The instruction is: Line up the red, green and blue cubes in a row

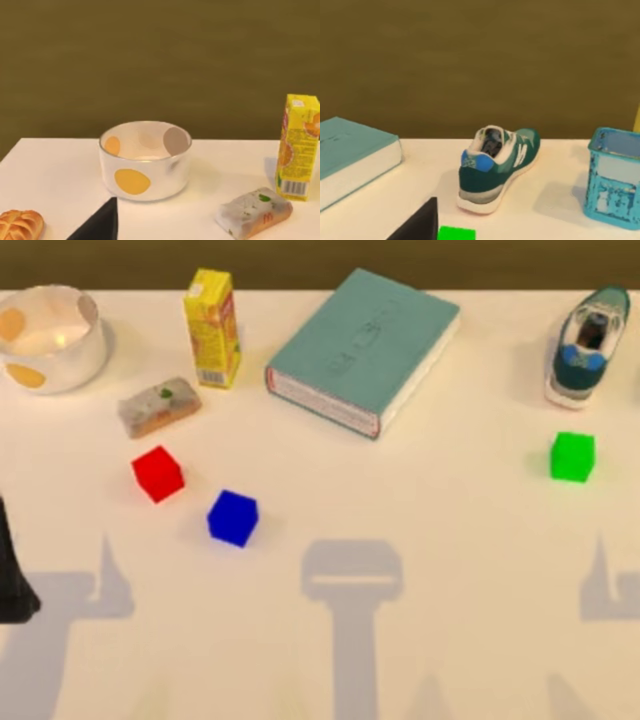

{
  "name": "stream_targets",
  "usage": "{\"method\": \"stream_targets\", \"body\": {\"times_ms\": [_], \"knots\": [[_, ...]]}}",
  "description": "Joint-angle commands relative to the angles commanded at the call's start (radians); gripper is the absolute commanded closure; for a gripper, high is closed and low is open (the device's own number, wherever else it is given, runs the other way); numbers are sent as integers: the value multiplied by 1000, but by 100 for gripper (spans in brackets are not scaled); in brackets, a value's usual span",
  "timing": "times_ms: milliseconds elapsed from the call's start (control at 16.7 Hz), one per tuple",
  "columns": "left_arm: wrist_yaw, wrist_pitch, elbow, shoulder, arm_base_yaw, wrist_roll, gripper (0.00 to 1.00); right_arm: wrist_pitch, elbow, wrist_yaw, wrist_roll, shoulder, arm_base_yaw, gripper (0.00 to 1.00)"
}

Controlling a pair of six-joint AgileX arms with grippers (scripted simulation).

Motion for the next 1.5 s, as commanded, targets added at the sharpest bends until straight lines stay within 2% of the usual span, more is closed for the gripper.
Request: {"method": "stream_targets", "body": {"times_ms": [300, 540, 780, 1200, 1500], "knots": [[-2, -41, 61, 61, -6, 24, 0, 0, 0, 0, 0, 0, 0, 0], [-1, -177, 284, 290, -32, 104, 0, 0, 0, 0, 0, 0, 0, 0], [3, -380, 612, 681, -71, 218, 0, 0, 0, 0, 0, 0, 0, 0], [6, -789, 1226, 1519, -143, 439, 0, 0, 0, 0, 0, 0, 0, 0], [6, -1025, 1591, 1968, -186, 572, 0, 0, 0, 0, 0, 0, 0, 0]]}}
